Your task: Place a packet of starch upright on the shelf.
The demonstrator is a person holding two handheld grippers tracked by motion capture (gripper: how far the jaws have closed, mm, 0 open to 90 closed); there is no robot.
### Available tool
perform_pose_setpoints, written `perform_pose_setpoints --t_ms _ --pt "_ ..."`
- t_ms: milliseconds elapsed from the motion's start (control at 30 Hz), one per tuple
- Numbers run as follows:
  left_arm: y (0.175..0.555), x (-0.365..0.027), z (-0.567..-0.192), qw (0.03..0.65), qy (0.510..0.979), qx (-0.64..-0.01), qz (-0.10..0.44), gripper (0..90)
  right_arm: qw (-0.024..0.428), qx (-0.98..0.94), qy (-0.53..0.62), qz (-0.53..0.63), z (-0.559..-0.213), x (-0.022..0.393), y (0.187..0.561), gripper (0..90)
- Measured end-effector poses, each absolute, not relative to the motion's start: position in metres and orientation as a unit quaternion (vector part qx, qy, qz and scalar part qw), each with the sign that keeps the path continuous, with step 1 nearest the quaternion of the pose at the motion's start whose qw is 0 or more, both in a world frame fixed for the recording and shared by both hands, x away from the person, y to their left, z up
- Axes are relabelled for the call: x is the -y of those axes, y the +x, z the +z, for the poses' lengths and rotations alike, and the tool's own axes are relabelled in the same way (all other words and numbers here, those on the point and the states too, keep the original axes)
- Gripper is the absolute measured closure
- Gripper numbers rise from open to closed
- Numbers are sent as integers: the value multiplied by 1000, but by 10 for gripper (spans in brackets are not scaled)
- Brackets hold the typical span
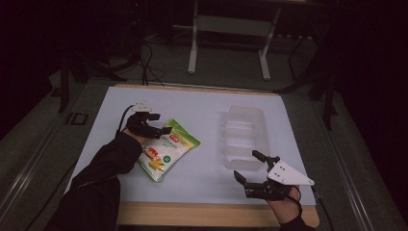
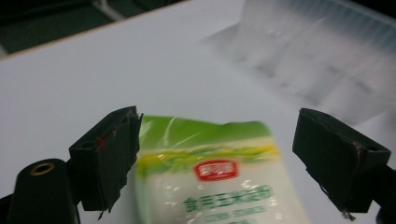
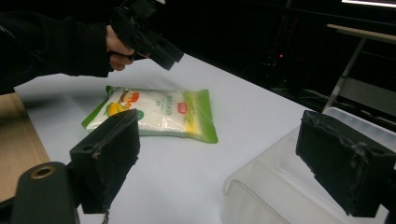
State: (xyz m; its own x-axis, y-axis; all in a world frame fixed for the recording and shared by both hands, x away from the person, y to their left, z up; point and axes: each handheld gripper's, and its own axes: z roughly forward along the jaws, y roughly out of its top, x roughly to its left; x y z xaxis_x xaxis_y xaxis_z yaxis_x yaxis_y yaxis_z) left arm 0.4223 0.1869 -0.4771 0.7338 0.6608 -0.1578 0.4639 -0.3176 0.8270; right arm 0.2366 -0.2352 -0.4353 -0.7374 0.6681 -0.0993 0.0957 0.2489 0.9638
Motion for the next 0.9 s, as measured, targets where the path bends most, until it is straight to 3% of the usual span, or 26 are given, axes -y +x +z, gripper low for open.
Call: perform_pose_setpoints --t_ms 133,200,600,767,900 --pt "437 -185 -487 437 809 -381 97 47 253 -750 254 556 -436 235 237 134" --pt "442 -183 -493 428 818 -376 79 45 254 -750 254 555 -437 234 237 134" --pt "459 -174 -523 356 844 -395 70 179 252 -753 254 552 -438 234 237 135" --pt "464 -174 -526 349 846 -401 34 180 248 -754 255 552 -438 234 237 135" --pt "464 -170 -525 330 855 -398 42 181 250 -756 252 550 -438 233 237 136"
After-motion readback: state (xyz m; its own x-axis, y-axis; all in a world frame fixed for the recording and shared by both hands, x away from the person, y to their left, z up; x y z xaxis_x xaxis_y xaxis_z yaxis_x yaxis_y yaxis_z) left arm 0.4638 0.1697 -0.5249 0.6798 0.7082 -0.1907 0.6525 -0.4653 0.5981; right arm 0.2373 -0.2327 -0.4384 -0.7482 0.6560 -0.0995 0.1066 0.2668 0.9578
